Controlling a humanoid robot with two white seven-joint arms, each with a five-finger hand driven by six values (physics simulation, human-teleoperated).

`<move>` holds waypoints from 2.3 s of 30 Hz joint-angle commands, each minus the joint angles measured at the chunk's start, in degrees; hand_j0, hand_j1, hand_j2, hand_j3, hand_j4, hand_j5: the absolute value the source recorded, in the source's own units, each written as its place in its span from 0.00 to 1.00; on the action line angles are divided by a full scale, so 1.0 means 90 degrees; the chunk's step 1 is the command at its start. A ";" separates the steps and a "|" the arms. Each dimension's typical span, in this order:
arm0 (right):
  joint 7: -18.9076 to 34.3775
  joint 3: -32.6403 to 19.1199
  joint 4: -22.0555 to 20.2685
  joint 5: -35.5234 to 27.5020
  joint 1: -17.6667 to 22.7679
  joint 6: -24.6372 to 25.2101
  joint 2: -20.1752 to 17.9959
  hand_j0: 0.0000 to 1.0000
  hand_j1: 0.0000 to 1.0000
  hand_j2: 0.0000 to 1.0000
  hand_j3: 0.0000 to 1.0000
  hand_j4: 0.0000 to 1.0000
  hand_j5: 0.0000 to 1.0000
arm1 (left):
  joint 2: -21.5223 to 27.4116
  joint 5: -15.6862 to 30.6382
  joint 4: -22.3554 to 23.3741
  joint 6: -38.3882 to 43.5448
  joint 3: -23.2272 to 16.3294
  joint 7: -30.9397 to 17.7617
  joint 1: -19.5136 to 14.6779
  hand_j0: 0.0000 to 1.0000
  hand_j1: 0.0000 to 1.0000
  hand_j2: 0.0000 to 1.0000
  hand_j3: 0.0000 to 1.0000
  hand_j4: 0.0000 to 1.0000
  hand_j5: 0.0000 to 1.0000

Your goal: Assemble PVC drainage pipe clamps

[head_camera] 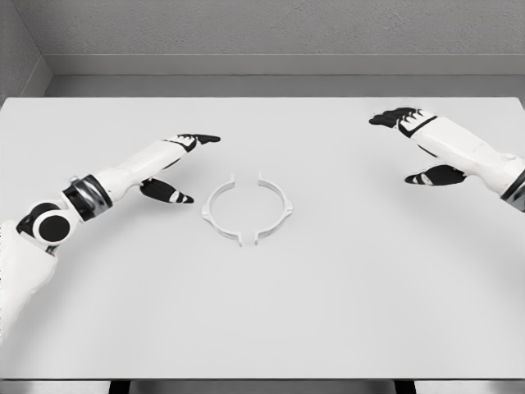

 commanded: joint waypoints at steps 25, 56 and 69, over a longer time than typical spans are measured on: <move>-0.0065 -0.1388 -0.0824 -0.0181 0.0801 0.0018 0.0189 1.00 1.00 1.00 1.00 1.00 1.00 | -0.0547 0.0016 0.0150 -0.0003 -0.0023 -0.0006 0.0136 1.00 1.00 1.00 1.00 1.00 1.00; -0.0065 -0.1378 -0.0814 -0.0181 0.0801 0.0018 0.0219 1.00 1.00 1.00 1.00 1.00 1.00 | -0.0411 0.0026 0.0746 -0.0659 -0.0004 -0.0006 -0.0108 1.00 1.00 1.00 1.00 1.00 1.00; -0.0065 -0.1378 -0.0814 -0.0181 0.0801 0.0018 0.0228 1.00 1.00 1.00 1.00 1.00 1.00 | -0.0801 0.0006 0.1156 -0.0659 -0.0004 -0.0006 -0.0283 1.00 1.00 1.00 1.00 1.00 1.00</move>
